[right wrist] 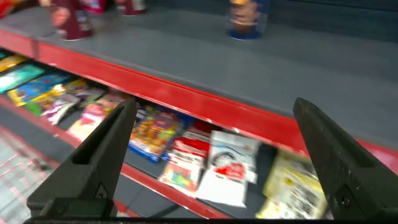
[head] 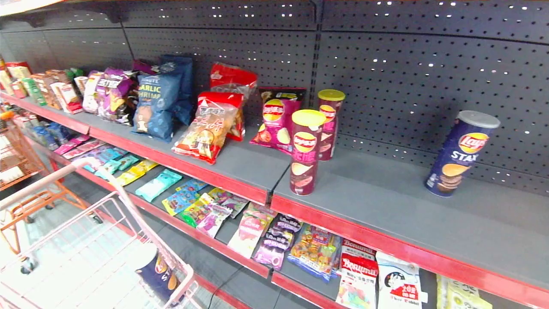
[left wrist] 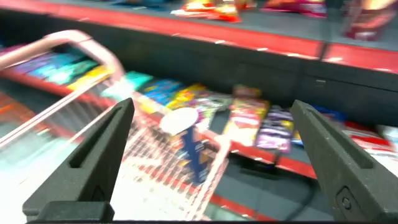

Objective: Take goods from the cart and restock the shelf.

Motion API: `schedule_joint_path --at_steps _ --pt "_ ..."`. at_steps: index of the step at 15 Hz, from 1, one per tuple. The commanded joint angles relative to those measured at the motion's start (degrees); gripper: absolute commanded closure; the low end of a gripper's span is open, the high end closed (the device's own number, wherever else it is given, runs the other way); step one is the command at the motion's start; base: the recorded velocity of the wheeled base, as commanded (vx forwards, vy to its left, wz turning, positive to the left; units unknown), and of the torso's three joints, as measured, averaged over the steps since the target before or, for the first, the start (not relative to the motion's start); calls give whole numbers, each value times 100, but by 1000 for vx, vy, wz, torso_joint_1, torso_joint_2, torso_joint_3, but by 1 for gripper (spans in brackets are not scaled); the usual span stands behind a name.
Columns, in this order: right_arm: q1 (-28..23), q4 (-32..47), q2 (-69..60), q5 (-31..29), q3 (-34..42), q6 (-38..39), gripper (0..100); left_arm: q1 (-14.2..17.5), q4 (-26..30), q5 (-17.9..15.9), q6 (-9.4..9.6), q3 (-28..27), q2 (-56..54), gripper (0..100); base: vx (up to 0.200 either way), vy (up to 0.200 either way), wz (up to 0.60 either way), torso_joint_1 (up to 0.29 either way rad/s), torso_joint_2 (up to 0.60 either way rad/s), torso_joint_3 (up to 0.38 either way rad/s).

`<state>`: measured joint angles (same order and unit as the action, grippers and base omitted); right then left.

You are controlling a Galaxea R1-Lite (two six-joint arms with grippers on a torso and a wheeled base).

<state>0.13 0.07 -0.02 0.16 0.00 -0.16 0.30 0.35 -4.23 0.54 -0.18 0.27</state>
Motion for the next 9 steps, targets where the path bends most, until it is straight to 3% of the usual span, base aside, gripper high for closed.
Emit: schedule_joint_path --at_steps 1,4,9 --pt "4 1 2 2 0 -2 0 5 0 1 -1 1 0 0 0 0 600 2 2 2" --pt "4 1 2 2 0 -2 0 5 0 1 -1 1 0 0 0 0 600 4 1 4" --pt "4 1 2 2 0 -2 0 5 0 1 -1 1 0 0 0 0 0 0 0 0"
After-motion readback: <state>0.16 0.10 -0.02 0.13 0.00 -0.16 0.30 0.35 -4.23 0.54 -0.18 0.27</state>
